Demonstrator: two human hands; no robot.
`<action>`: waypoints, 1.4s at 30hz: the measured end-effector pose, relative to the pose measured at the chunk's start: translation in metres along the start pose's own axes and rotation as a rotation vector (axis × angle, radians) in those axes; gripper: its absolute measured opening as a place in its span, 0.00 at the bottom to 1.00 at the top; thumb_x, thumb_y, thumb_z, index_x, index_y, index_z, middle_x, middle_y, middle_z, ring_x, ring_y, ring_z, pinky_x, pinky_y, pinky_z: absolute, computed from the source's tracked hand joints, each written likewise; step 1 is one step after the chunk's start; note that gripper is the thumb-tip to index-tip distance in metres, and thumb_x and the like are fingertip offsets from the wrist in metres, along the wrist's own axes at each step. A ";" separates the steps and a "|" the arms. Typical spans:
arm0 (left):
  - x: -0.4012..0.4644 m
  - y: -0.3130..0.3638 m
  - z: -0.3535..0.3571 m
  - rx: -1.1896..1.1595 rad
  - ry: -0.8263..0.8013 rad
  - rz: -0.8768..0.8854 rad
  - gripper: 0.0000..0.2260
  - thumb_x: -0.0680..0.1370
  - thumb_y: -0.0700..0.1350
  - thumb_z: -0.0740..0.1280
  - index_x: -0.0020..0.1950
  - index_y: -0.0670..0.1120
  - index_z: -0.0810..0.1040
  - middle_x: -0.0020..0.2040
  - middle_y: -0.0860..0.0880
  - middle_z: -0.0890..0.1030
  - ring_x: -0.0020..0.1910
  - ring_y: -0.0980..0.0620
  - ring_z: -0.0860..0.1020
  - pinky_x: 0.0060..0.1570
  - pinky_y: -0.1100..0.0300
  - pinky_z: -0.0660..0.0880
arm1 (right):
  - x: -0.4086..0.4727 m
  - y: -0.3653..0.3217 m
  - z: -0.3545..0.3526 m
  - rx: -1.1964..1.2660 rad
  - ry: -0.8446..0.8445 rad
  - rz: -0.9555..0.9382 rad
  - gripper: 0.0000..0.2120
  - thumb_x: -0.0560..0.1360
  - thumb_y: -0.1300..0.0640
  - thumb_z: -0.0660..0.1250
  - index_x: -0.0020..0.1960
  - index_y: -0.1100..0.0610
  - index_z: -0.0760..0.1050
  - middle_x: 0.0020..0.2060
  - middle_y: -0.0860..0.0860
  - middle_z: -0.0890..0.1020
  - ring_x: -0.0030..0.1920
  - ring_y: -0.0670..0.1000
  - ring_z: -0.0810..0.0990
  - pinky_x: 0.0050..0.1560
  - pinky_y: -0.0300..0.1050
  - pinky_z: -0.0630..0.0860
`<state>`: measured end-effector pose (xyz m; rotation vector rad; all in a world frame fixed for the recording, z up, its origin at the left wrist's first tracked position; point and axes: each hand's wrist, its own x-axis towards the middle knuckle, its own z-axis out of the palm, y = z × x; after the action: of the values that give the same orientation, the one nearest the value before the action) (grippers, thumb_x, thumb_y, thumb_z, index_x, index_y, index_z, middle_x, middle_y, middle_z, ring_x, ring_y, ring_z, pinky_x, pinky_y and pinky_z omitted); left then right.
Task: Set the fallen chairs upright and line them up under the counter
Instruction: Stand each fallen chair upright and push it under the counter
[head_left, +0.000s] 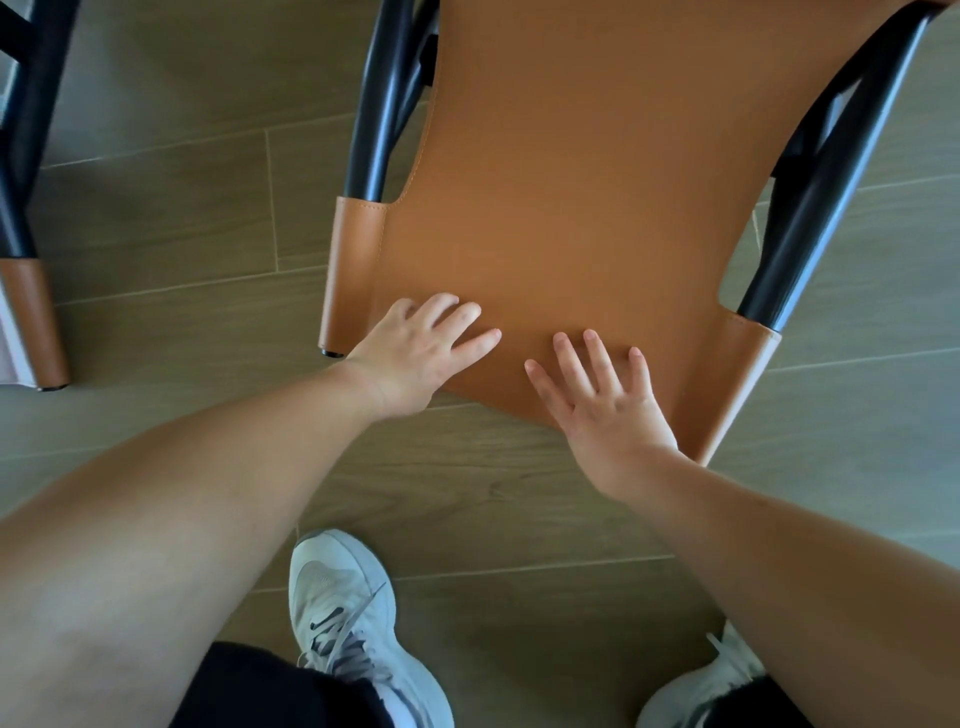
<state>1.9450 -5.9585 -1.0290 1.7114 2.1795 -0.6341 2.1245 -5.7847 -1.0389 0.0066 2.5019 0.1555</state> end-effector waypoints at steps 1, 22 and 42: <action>-0.003 0.008 -0.013 -0.037 -0.004 0.004 0.36 0.75 0.40 0.63 0.76 0.54 0.44 0.74 0.45 0.51 0.74 0.42 0.54 0.60 0.48 0.69 | -0.014 0.008 -0.006 0.006 -0.020 0.000 0.57 0.73 0.51 0.66 0.69 0.53 0.16 0.73 0.60 0.28 0.75 0.66 0.34 0.70 0.71 0.47; -0.053 -0.043 -0.395 -0.316 -0.149 0.019 0.35 0.71 0.34 0.61 0.70 0.62 0.55 0.63 0.51 0.59 0.62 0.49 0.62 0.37 0.59 0.67 | -0.191 0.209 -0.302 0.215 -0.187 -0.164 0.52 0.73 0.63 0.66 0.77 0.45 0.28 0.77 0.53 0.33 0.78 0.61 0.39 0.73 0.68 0.52; 0.006 -0.193 -0.659 -0.222 -0.047 -0.096 0.30 0.77 0.38 0.55 0.74 0.63 0.56 0.61 0.56 0.66 0.55 0.52 0.67 0.47 0.52 0.75 | -0.190 0.405 -0.558 0.354 -0.006 -0.073 0.42 0.72 0.68 0.64 0.77 0.41 0.51 0.58 0.49 0.66 0.49 0.56 0.67 0.29 0.48 0.62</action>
<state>1.7807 -5.6532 -0.4359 1.4731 2.2165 -0.4311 1.9340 -5.4518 -0.4351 0.0604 2.4871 -0.3171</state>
